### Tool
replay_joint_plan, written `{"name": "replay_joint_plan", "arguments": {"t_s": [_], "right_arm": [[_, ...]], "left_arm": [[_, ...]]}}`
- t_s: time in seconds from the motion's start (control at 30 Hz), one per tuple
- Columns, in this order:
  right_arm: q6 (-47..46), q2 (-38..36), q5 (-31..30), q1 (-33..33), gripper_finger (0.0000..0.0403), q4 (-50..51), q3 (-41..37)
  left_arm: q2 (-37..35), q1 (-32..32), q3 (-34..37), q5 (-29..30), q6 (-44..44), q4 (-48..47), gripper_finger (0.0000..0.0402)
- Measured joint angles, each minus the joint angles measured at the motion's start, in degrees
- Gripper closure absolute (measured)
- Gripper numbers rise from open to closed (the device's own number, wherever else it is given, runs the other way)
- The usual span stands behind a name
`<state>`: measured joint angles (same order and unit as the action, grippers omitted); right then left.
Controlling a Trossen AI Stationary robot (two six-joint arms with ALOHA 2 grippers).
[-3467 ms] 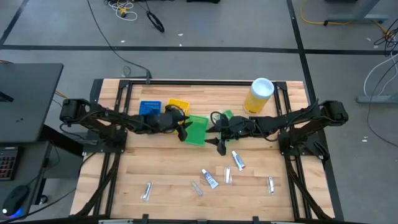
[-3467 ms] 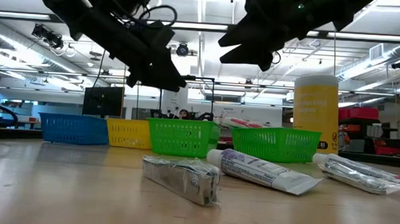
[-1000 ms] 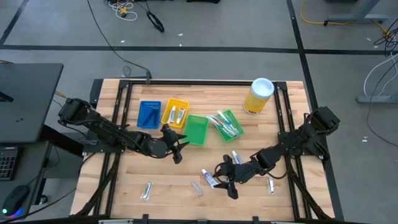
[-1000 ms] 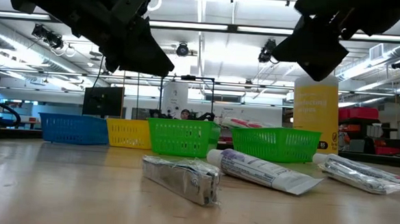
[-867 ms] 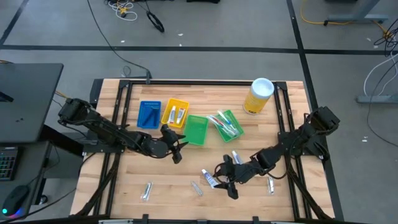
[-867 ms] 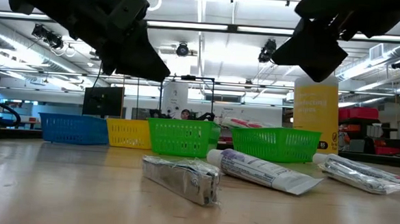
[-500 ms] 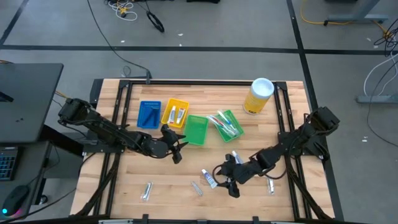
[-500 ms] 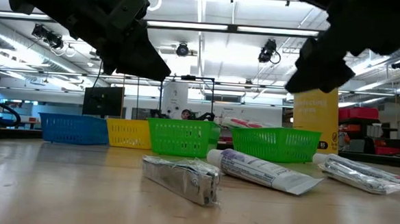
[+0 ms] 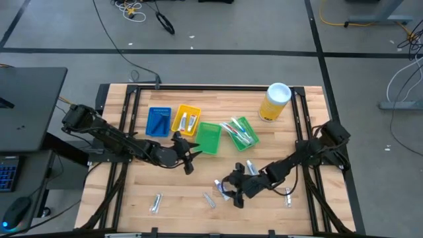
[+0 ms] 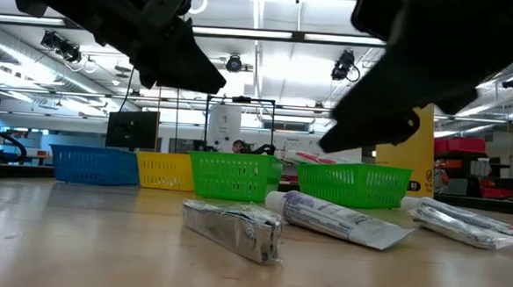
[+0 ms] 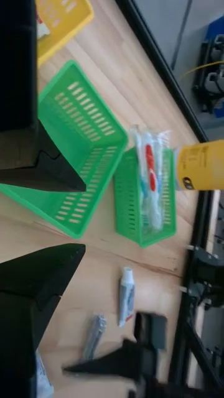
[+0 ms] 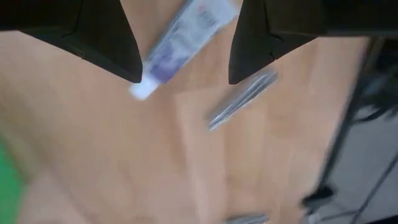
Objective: Pick & Place Travel size toiletries
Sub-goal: Put the white toothpaste into the yellow bin
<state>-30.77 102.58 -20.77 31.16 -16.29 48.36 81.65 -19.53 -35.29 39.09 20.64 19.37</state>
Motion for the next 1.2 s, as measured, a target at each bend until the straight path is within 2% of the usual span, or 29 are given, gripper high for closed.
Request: {"name": "replay_joint_plan", "arguments": {"t_s": [0.17, 0.33, 0.63, 0.83, 0.97, 1.2], "right_arm": [[-2.7, 2.4, -6.4, 0.0, 0.0153, -2.1, 0.0], [-3.2, 5.6, -2.9, -0.4, 0.0153, -6.3, 0.0], [-6.5, 7.0, -4.3, -1.9, 0.0153, -5.9, 0.0], [-10.4, 7.8, 1.3, -3.1, 0.0153, -5.6, 0.4], [-12.8, 9.6, 6.0, -3.7, 0.0153, -1.1, 4.5], [-13.4, 10.6, 6.2, -5.4, 0.0153, 18.3, 13.5]], "left_arm": [[0.0, 0.0, 0.0, 0.1, -2.1, 2.5, 0.0248], [0.0, 0.0, 0.0, 0.3, -3.4, 3.3, 0.0248], [0.0, 0.1, 0.0, 0.3, -3.4, 3.7, 0.0248], [0.0, 0.2, 0.0, 0.3, -3.5, 3.7, 0.0248], [0.0, 0.2, 0.0, 0.3, -3.5, 3.8, 0.0248], [0.0, 0.5, 0.0, 0.2, -3.7, 4.1, 0.0248]]}}
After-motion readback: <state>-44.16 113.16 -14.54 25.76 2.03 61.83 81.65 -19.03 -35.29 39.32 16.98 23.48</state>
